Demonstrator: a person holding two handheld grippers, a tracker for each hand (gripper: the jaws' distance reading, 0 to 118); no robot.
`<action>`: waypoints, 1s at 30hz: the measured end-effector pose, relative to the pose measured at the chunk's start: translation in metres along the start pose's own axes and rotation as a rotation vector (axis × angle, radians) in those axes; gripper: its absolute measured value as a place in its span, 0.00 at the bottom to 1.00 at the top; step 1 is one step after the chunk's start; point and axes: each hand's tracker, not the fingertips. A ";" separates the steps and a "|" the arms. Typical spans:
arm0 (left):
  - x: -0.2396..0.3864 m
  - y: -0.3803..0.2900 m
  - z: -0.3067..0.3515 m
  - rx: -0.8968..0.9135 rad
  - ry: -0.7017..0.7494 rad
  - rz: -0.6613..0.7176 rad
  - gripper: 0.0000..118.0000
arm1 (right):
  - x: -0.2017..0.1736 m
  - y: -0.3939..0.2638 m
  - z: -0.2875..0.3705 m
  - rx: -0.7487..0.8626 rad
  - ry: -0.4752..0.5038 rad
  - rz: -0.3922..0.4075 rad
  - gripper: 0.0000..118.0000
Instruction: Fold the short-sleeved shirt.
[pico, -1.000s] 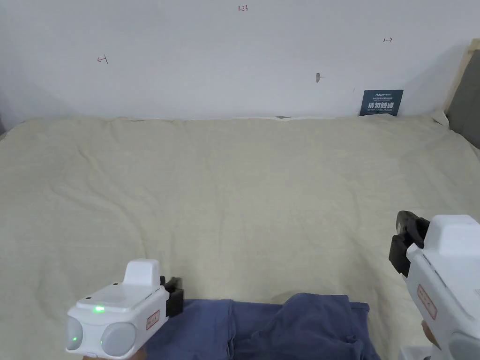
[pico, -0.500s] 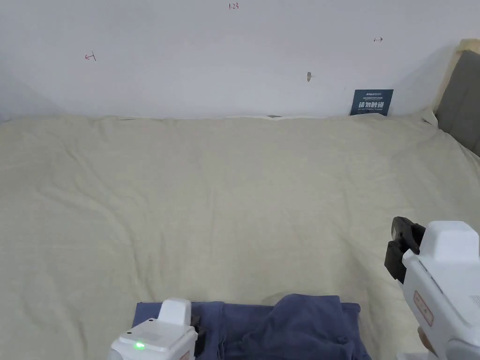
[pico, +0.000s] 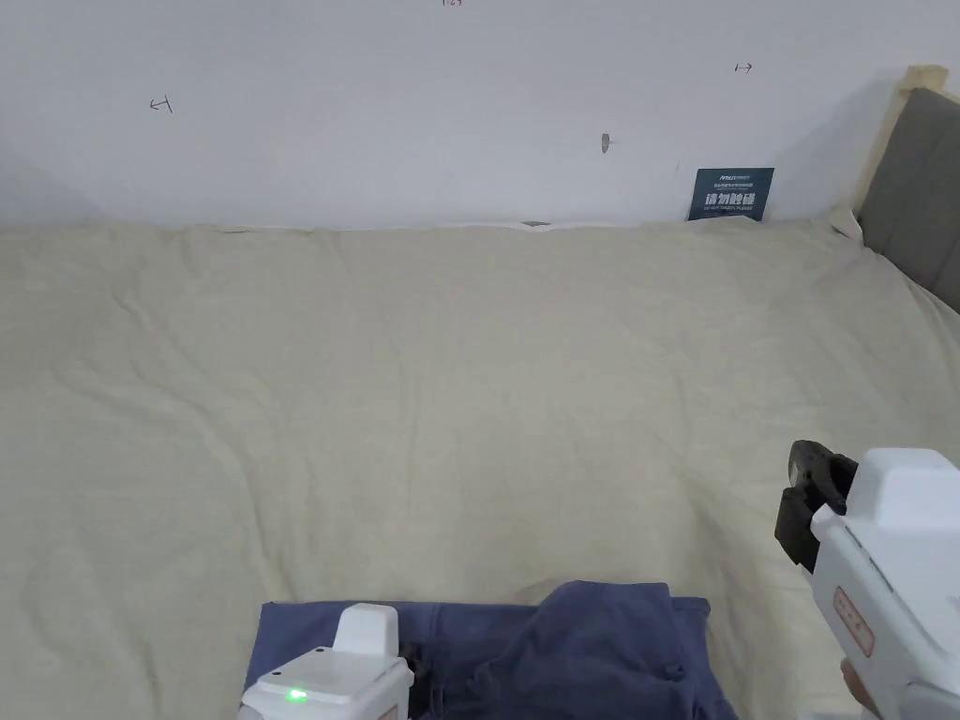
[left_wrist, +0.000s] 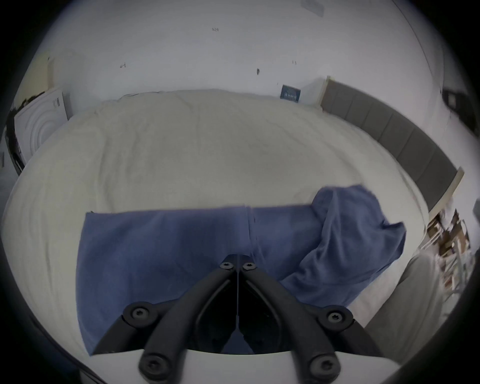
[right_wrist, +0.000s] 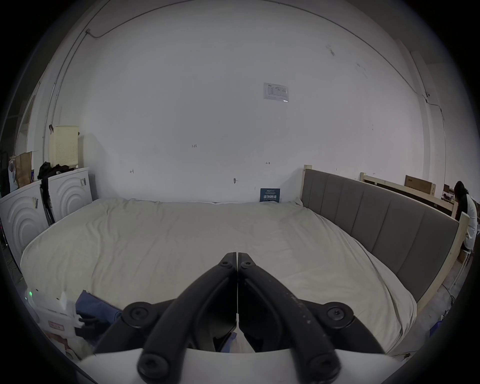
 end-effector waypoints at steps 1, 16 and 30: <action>-0.005 0.007 0.008 0.018 -0.005 0.020 0.01 | 0.001 0.000 -0.002 0.003 0.001 0.000 0.02; -0.158 0.044 0.067 -0.084 -0.105 0.388 1.00 | -0.020 0.001 -0.011 0.006 0.048 0.015 0.02; -0.196 0.004 0.025 -0.198 -0.196 0.496 0.73 | -0.035 -0.001 -0.018 -0.027 0.049 0.057 0.02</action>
